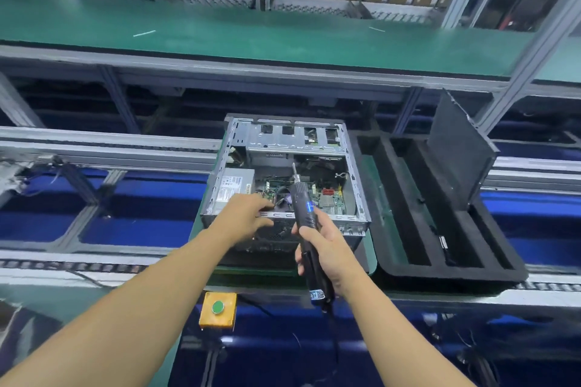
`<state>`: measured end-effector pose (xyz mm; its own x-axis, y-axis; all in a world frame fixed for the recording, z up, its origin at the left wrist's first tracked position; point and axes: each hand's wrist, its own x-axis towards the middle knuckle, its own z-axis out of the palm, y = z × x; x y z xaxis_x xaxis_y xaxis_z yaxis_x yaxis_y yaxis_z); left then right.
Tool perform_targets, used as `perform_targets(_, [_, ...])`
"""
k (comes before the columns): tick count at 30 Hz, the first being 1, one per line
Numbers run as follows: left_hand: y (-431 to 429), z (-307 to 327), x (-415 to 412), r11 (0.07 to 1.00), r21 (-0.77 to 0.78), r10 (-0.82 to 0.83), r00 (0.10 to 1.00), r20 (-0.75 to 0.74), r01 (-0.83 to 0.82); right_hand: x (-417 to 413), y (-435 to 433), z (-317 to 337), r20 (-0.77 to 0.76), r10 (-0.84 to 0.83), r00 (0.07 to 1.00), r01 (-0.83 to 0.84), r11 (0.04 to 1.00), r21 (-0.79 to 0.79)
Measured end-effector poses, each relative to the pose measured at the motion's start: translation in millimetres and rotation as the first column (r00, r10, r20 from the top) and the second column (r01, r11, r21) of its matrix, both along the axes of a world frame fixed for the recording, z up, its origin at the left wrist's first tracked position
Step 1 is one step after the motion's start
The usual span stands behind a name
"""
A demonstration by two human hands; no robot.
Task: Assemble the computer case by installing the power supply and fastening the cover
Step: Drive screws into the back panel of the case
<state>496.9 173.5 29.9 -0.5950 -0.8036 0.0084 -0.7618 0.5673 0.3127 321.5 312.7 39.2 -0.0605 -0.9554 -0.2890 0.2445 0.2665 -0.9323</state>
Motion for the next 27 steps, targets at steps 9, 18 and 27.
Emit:
perform_targets(9, [-2,4,1,0.999,0.048,0.017,0.999,-0.032,-0.015,-3,-46,-6,0.008,0.212,0.977,-0.212,0.977,0.030])
perform_targets(18, [33,8,10,0.960,0.150,0.270,0.921,-0.280,-0.236,15,-70,-5,0.070,0.442,0.894,-0.440,0.897,-0.036])
perform_targets(27, [108,-12,104,0.443,0.608,0.828,0.042,-0.559,-0.659,152,-64,-29,-0.012,0.684,0.729,-0.684,0.729,0.009])
